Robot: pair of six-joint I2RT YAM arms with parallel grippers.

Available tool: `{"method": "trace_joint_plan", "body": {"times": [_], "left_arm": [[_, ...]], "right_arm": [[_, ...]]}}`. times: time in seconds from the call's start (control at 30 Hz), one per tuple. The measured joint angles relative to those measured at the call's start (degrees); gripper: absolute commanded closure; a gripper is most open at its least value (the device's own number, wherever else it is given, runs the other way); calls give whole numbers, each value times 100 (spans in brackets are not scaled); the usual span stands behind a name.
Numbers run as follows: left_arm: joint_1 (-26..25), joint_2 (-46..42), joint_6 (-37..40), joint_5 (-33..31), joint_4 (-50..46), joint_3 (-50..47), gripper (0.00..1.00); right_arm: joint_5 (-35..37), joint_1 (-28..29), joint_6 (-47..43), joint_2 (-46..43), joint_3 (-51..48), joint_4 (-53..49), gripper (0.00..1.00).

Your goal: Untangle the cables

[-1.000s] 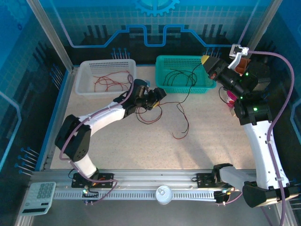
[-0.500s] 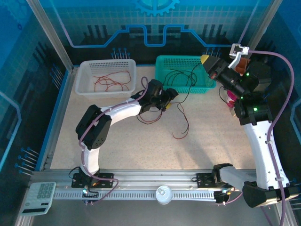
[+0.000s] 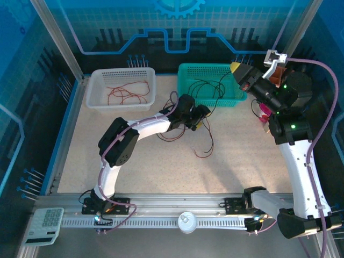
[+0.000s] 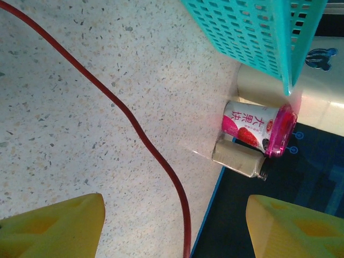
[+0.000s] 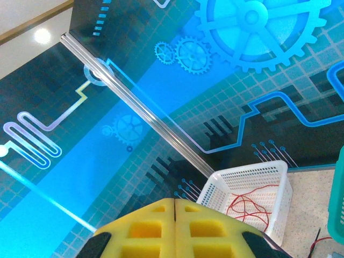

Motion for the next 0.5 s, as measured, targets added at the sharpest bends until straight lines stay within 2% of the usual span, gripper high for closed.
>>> {"method": "trace_joint_plan", "body": {"times": [0.5], "left_arm": [[-46, 367, -131, 68, 219, 136, 47]], "right_arm": [[-46, 0, 85, -33, -96, 63, 100]]}}
